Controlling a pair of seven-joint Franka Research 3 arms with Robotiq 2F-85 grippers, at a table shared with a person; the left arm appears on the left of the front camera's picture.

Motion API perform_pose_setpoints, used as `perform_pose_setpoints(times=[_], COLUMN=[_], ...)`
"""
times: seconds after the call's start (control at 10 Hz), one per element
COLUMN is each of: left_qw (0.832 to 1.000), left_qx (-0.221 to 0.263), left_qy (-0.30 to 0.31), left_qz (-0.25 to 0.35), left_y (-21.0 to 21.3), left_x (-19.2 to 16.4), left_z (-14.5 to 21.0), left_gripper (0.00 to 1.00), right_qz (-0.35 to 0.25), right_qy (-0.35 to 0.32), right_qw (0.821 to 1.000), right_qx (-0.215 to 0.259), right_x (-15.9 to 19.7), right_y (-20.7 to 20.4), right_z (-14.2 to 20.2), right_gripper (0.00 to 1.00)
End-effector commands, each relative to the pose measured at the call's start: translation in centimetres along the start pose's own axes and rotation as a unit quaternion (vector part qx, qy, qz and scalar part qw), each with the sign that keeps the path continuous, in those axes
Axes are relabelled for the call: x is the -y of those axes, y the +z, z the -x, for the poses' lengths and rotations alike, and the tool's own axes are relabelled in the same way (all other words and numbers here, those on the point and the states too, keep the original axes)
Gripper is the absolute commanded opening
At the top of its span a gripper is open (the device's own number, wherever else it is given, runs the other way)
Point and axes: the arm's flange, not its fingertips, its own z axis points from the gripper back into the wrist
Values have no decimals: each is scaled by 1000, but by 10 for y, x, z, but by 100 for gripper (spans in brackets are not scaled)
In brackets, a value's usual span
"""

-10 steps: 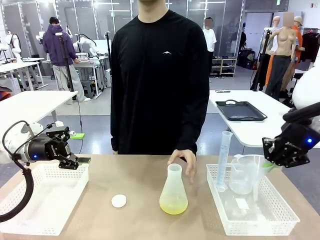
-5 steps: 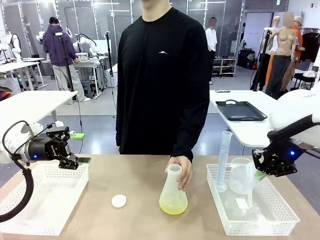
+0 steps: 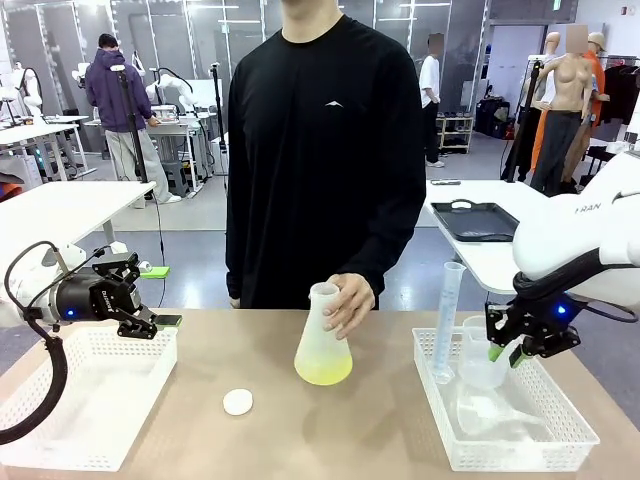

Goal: Prepare the solutions needed for the experiment.
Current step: Once the solution is in the Big flask , pick up the Plastic Funnel and place it back into the right Organizing basket.

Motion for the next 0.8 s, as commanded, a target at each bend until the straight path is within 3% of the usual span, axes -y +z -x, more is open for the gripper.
perform_pose_setpoints(times=[0.0, 0.2, 0.3, 0.4, 0.7], left_qw=[1000, 1000, 1000, 1000, 1000], left_qx=[-2, -2, -2, -2, -2], left_qy=[1, 1, 1, 1, 1], left_qz=[-2, -2, -2, -2, -2], left_y=[0, 0, 0, 0, 0], left_x=[3, 3, 3, 3, 3], left_z=[0, 0, 0, 0, 0], left_gripper=[100, 100, 100, 100, 100], right_qz=[14, 13, 14, 2, 2], right_qy=[-8, -2, 3, 11, 11], right_qw=[1000, 1000, 999, 1000, 1000], right_qx=[2, -7, -41, -8, -8], right_x=[-5, -13, -22, -8, -8], right_y=[-9, -14, -24, -6, -6], right_z=[11, 8, -4, 4, 4], right_gripper=[51, 70, 78, 78, 78])
